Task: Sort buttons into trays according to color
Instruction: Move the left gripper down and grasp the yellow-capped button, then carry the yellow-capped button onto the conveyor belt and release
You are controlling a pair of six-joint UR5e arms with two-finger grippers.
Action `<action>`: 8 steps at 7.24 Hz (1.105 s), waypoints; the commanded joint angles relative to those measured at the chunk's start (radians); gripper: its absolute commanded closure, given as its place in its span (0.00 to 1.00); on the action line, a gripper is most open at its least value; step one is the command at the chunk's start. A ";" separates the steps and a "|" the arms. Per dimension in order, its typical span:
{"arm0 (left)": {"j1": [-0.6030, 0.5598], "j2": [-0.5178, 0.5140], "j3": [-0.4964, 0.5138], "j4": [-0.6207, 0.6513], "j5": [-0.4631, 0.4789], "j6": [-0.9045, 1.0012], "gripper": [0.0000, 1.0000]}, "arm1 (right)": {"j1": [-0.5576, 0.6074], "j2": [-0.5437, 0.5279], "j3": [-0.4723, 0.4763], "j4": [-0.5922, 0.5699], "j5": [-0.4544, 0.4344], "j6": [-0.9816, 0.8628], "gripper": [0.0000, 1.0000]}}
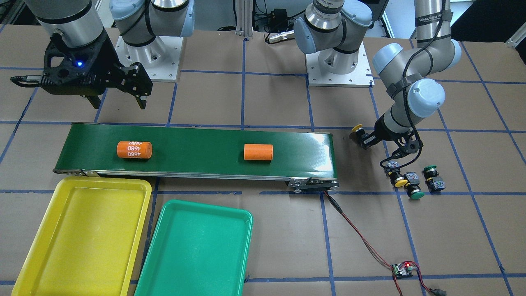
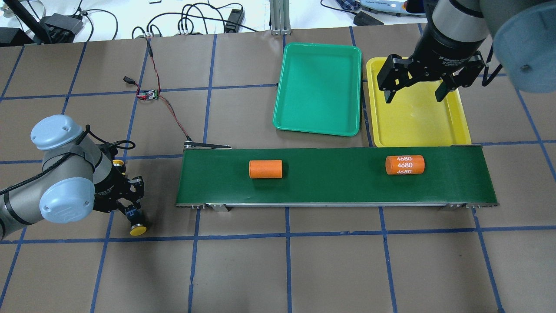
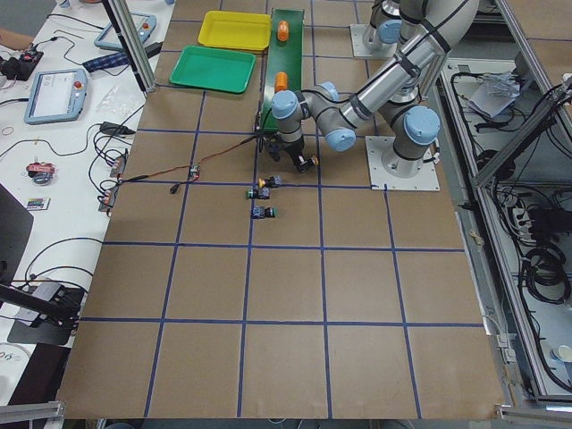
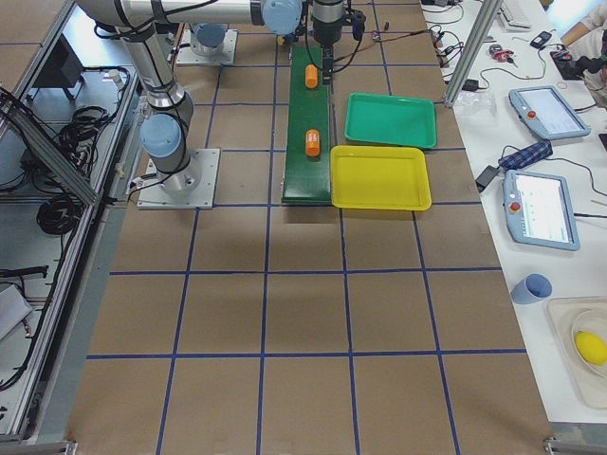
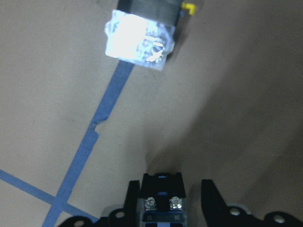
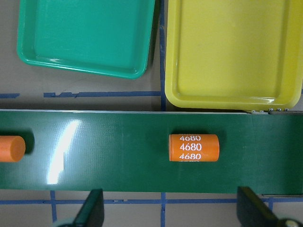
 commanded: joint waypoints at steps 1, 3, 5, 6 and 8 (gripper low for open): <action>-0.005 0.027 0.025 0.006 -0.001 0.054 1.00 | -0.002 0.000 0.000 -0.001 -0.002 0.005 0.00; -0.028 0.056 0.190 -0.094 -0.003 0.111 1.00 | -0.004 0.000 0.000 0.001 -0.002 0.001 0.00; -0.150 0.044 0.344 -0.262 -0.094 0.175 1.00 | 0.001 -0.017 0.000 0.008 -0.008 0.004 0.00; -0.223 0.032 0.369 -0.247 -0.121 0.180 1.00 | 0.002 -0.020 0.000 0.017 -0.008 0.005 0.00; -0.299 0.001 0.391 -0.230 -0.125 0.240 1.00 | 0.004 -0.023 0.000 0.019 -0.008 0.005 0.00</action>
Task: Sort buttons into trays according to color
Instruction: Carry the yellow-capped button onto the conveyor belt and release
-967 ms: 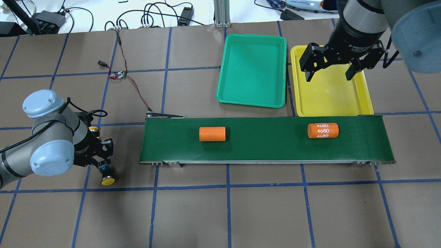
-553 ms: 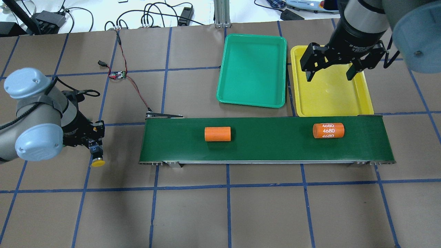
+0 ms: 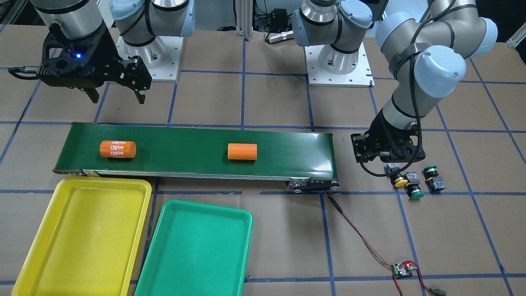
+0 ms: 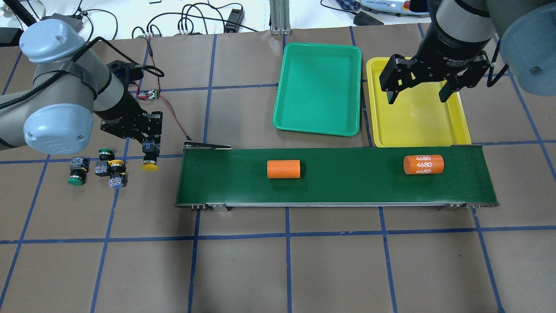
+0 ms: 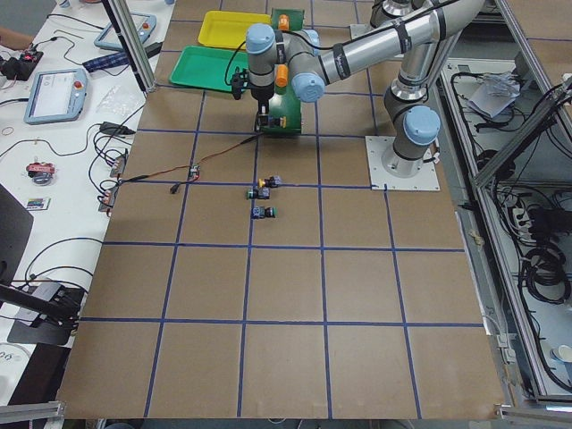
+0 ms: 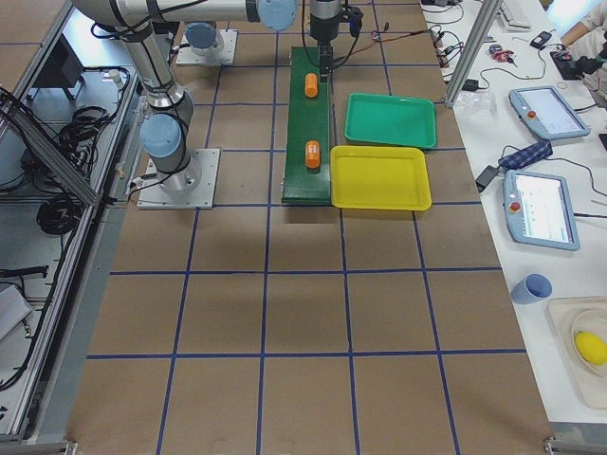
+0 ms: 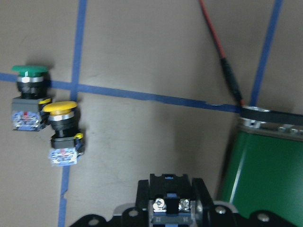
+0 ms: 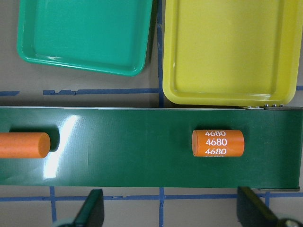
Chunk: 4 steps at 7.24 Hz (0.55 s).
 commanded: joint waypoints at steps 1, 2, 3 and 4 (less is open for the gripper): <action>-0.083 -0.038 0.016 0.007 -0.023 0.029 1.00 | -0.004 -0.001 0.000 0.005 0.000 -0.003 0.00; -0.107 -0.052 0.018 0.007 -0.028 0.023 1.00 | -0.002 0.000 0.000 0.003 0.000 -0.001 0.00; -0.111 -0.072 0.015 0.007 -0.034 0.021 1.00 | -0.004 0.000 0.000 0.005 0.000 -0.003 0.00; -0.117 -0.083 0.010 0.004 -0.034 0.009 1.00 | -0.002 0.000 0.000 0.005 0.003 -0.003 0.00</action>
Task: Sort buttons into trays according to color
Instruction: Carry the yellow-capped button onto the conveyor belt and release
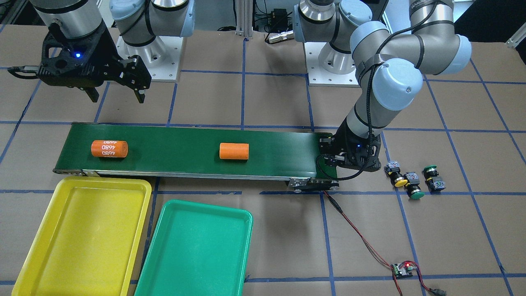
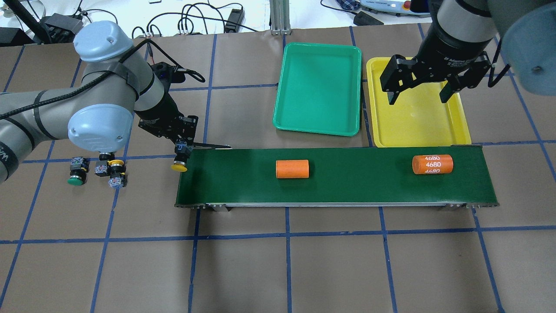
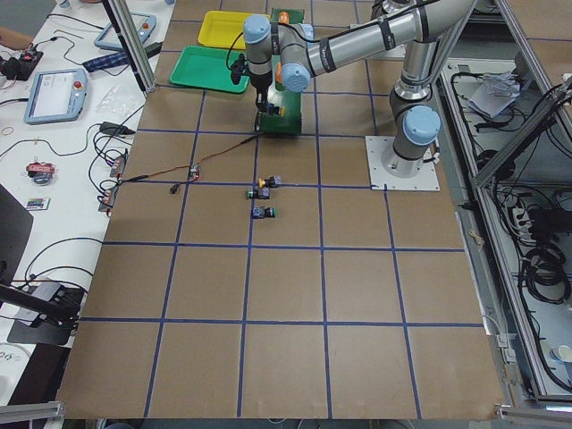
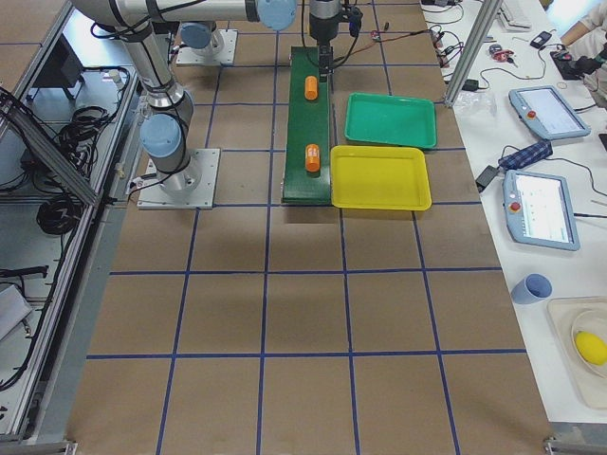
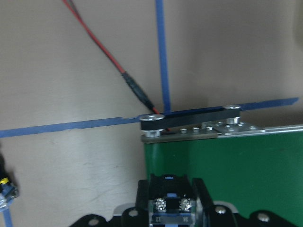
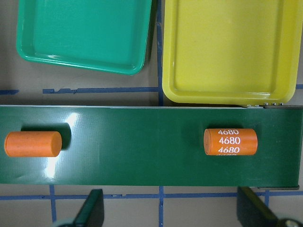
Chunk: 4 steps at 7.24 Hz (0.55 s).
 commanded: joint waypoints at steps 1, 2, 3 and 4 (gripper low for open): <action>-0.012 -0.027 -0.013 -0.002 0.000 -0.016 1.00 | 0.001 0.002 0.000 -0.001 0.005 0.003 0.00; -0.012 -0.032 -0.022 -0.001 -0.002 -0.010 1.00 | -0.001 0.002 0.000 -0.001 0.005 0.001 0.00; -0.015 -0.040 -0.028 0.005 -0.002 -0.009 1.00 | 0.002 0.000 0.000 -0.001 0.007 0.001 0.00; -0.013 -0.041 -0.028 0.006 -0.002 -0.007 0.55 | 0.002 0.000 0.000 -0.001 0.007 -0.002 0.00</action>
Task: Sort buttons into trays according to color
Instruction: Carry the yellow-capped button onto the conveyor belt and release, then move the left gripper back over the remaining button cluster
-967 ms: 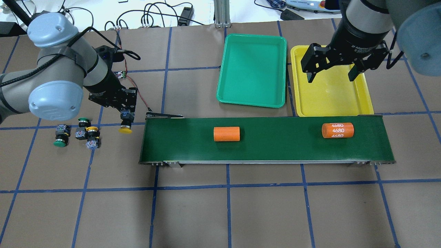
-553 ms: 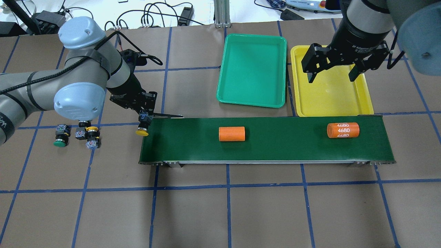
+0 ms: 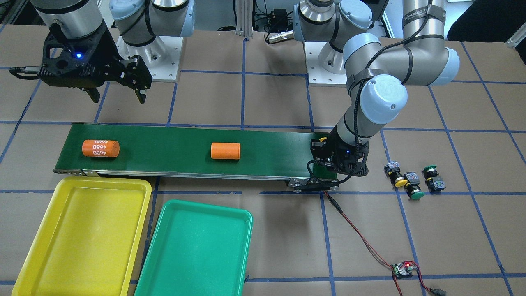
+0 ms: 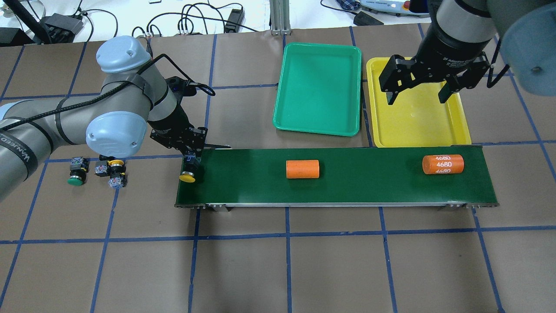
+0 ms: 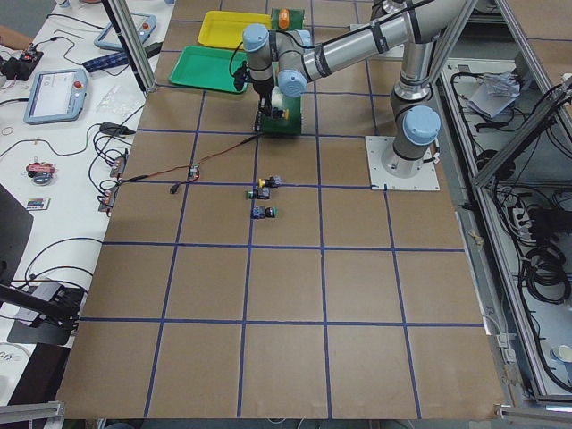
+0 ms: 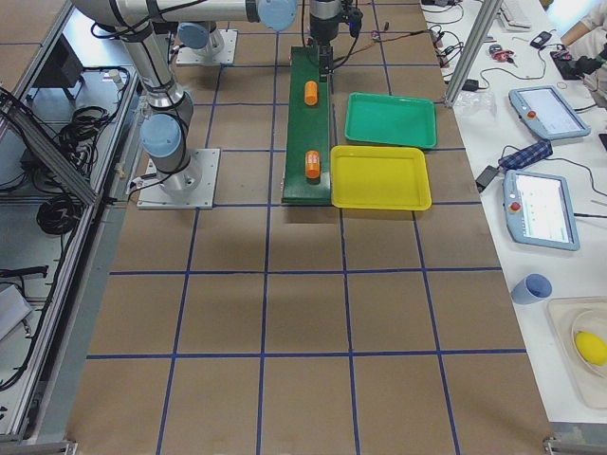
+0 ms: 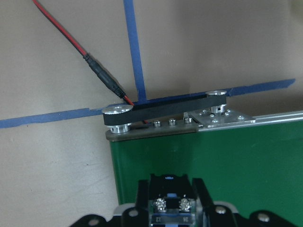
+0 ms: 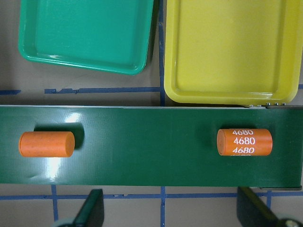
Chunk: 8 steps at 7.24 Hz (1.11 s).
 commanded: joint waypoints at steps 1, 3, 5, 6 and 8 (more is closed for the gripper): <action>0.001 -0.006 -0.005 -0.016 -0.003 0.000 0.01 | 0.001 -0.002 0.000 0.000 0.001 -0.003 0.00; -0.011 0.015 0.003 -0.018 -0.005 0.000 0.00 | 0.002 -0.002 0.002 0.000 0.002 -0.003 0.00; 0.001 0.108 0.079 -0.136 -0.026 0.000 0.00 | 0.002 -0.002 0.005 -0.002 0.002 -0.001 0.00; 0.021 0.139 0.151 -0.251 0.048 0.008 0.00 | 0.002 -0.002 0.005 -0.002 0.002 -0.001 0.00; 0.165 0.127 0.184 -0.299 0.162 0.109 0.00 | 0.002 -0.002 0.005 -0.002 0.002 -0.001 0.00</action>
